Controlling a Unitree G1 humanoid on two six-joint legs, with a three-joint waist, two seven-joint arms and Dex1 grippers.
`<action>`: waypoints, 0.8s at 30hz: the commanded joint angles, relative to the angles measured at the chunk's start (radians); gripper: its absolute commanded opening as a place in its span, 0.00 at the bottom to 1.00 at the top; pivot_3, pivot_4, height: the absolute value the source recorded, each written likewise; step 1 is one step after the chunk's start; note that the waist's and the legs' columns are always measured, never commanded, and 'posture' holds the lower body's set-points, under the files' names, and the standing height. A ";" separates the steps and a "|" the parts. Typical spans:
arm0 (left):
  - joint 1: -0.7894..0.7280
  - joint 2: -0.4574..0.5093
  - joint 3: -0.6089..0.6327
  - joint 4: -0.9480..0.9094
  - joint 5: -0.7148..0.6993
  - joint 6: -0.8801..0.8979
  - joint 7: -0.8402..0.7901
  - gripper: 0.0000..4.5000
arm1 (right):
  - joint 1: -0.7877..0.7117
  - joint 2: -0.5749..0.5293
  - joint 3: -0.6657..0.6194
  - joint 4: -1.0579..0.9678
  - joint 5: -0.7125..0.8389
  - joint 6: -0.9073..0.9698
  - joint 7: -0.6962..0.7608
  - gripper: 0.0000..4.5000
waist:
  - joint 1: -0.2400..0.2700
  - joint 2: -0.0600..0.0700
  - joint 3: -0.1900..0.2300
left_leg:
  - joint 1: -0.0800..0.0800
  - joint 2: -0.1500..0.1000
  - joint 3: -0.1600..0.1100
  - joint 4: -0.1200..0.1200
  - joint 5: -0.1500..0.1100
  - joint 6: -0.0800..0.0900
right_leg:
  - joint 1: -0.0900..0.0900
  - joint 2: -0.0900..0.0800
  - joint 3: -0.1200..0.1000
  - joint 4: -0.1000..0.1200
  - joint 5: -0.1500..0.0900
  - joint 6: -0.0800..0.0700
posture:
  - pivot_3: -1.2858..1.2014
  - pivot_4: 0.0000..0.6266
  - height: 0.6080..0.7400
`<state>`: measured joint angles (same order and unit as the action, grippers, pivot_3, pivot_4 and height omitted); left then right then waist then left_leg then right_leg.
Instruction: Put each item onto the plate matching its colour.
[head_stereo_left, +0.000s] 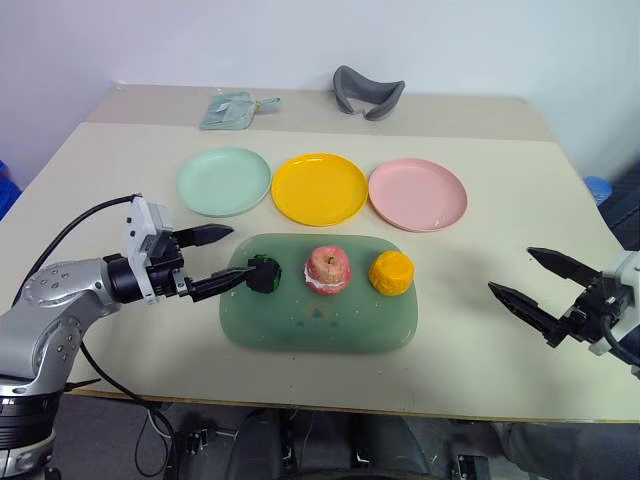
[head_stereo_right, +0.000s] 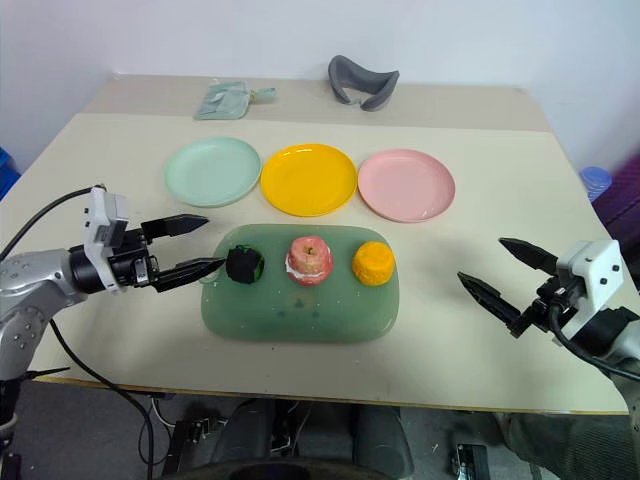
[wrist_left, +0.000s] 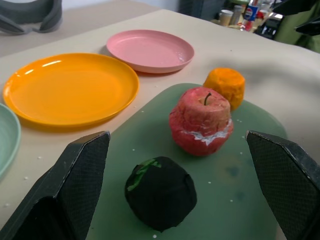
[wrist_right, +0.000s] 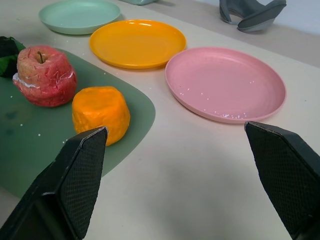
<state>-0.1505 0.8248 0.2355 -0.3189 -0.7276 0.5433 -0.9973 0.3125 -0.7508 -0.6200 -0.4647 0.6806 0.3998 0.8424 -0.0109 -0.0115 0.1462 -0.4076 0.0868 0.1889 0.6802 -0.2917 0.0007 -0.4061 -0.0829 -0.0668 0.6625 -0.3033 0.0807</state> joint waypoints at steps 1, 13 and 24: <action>-0.024 0.028 0.016 -0.017 -0.002 0.021 0.001 1.00 | -0.008 -0.018 -0.029 -0.023 0.004 -0.001 0.002 0.99 | 0.001 0.000 0.000 | 0.000 0.000 0.000 0.000 0.000 0.000 | 0.000 0.000 0.000 0.000 0.000 0.000 | 0.52 0.24 1.00; -0.087 -0.013 -0.001 0.001 0.009 0.025 0.033 1.00 | -0.058 -0.013 0.004 -0.094 0.030 0.058 -0.069 0.99 | 0.001 0.000 0.000 | 0.000 0.000 0.000 0.000 0.000 0.000 | 0.000 0.000 0.000 0.000 0.000 0.000 | 0.52 0.24 1.00; -0.188 -0.068 -0.089 0.033 0.070 0.129 0.169 1.00 | -0.334 -0.074 0.207 -0.043 0.013 0.097 -0.040 0.99 | 0.000 0.000 0.000 | 0.000 0.000 0.000 0.000 0.000 0.000 | 0.000 0.000 0.000 0.000 0.000 0.000 | 0.52 0.24 1.00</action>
<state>-0.3212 0.7469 0.1533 -0.2783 -0.6589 0.6502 -0.8367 0.0037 -0.8091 -0.4324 -0.5120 0.6908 0.4934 0.7879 -0.0112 -0.0118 0.1463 -0.4077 0.0864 0.1888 0.6805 -0.2917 0.0008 -0.4066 -0.0827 -0.0666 0.6628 -0.3032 0.0807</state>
